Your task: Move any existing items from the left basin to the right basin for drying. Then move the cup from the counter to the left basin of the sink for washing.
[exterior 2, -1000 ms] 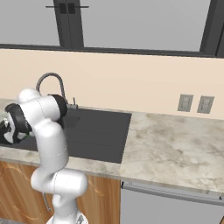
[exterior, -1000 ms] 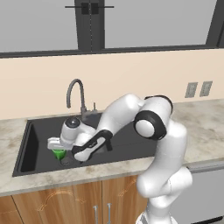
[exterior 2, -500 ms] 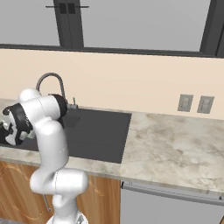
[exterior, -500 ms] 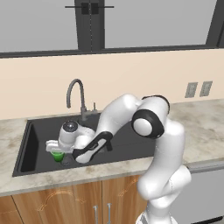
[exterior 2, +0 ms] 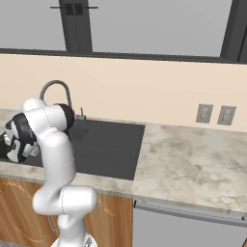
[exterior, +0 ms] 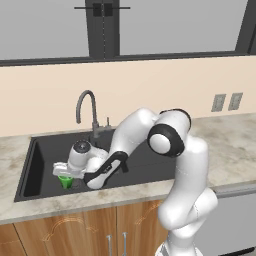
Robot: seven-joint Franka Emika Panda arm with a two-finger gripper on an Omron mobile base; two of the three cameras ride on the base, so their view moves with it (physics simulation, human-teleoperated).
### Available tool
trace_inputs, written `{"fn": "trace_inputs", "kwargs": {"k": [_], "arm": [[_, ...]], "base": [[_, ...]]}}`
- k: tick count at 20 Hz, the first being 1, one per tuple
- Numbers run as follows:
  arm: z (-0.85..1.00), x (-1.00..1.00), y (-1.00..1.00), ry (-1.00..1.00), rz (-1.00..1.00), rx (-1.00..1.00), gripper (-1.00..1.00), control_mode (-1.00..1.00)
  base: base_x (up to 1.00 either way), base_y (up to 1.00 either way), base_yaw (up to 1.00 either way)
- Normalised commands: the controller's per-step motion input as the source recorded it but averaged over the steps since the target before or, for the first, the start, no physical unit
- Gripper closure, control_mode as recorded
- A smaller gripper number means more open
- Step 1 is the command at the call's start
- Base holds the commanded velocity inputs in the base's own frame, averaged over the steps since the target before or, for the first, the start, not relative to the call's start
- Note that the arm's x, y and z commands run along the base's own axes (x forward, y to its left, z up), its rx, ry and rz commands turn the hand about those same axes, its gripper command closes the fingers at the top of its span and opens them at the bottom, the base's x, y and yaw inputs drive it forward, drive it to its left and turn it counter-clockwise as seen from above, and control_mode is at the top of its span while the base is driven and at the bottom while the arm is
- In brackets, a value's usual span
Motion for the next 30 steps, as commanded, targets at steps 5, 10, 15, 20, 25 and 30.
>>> {"fn": "trace_inputs", "kwargs": {"k": [5,10,15,20,25,30], "arm": [[-0.02,0.06,0.0,0.0,0.0,0.0,1.0,-1.0],[-0.05,0.11,0.01,0.01,0.0,0.0,1.0,-1.0],[-0.13,0.13,0.02,0.02,0.0,0.0,1.0,-1.0],[-0.17,0.12,0.02,0.04,0.0,0.0,1.0,-1.0],[-0.13,0.09,0.03,0.02,0.0,0.0,1.0,-1.0],[-0.11,0.1,0.03,0.07,0.0,0.01,1.0,-1.0]], "base": [[0.0,0.0,0.0],[0.0,0.0,0.0],[0.0,0.0,0.0],[0.0,0.0,0.0],[0.0,0.0,0.0],[0.0,0.0,0.0]]}}
